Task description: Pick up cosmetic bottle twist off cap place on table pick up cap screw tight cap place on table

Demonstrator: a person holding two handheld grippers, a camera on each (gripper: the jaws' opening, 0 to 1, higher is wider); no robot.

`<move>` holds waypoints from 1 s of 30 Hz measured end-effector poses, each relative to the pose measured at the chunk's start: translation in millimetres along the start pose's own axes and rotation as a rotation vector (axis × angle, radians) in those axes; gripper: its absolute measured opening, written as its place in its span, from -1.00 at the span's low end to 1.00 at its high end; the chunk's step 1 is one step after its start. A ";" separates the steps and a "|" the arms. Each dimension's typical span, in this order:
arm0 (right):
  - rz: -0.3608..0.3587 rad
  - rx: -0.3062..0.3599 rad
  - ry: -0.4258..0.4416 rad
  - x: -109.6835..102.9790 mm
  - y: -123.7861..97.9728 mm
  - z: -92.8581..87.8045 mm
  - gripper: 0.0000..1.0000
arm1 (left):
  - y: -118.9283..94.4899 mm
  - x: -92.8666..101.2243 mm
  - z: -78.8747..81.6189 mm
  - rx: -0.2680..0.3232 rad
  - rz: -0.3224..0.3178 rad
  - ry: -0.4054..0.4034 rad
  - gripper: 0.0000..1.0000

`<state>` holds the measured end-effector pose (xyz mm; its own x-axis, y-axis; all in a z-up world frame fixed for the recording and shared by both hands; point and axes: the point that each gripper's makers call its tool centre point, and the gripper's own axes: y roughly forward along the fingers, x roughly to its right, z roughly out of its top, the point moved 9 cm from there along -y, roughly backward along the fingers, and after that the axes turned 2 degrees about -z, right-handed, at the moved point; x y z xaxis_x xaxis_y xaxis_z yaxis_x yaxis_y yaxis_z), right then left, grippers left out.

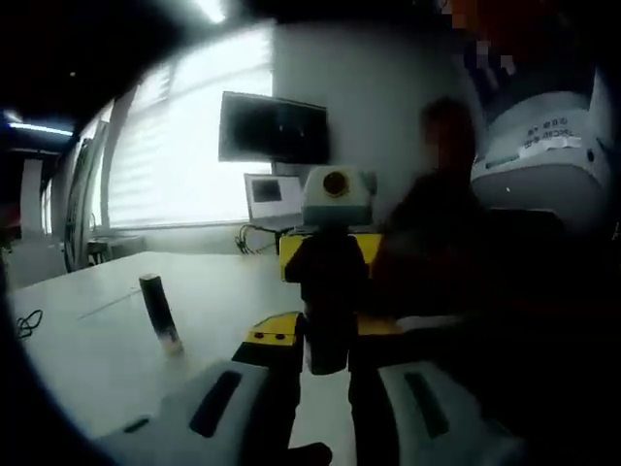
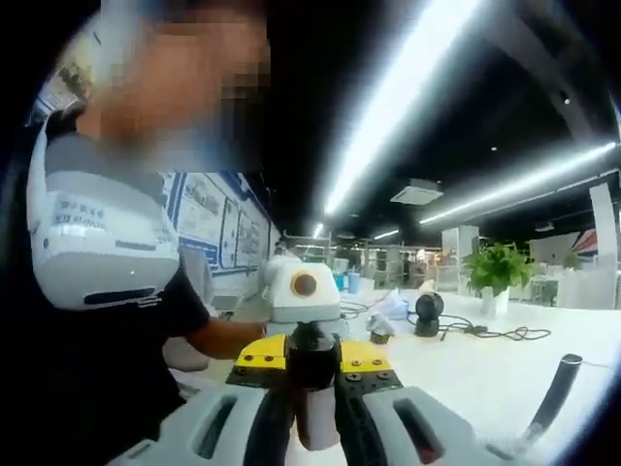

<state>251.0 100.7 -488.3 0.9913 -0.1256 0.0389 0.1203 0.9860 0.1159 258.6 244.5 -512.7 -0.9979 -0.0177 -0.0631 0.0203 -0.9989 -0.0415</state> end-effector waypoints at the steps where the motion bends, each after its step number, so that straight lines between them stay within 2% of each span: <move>1: 0.011 0.001 0.007 0.5 0.3 0.2 -0.78 | 0.2 -0.5 0.5 0.002 -0.005 0.000 -0.85; 12: 0.101 0.009 0.056 4.7 1.7 0.9 -0.77 | 1.6 0.1 2.1 0.003 -0.071 0.001 -0.84; 21: 0.115 0.008 0.054 6.7 1.7 0.3 -0.77 | 2.2 0.3 1.1 0.004 -0.060 0.004 -0.84; 30: 0.195 0.003 0.089 4.0 0.1 -1.0 -0.77 | 4.8 5.7 0.2 0.001 -0.117 -0.002 -0.84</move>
<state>255.0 100.3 -489.2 0.9966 0.0775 -0.0271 -0.0738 0.9903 0.1180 253.0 239.7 -513.0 -0.9935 0.0994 -0.0559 -0.0968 -0.9942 -0.0470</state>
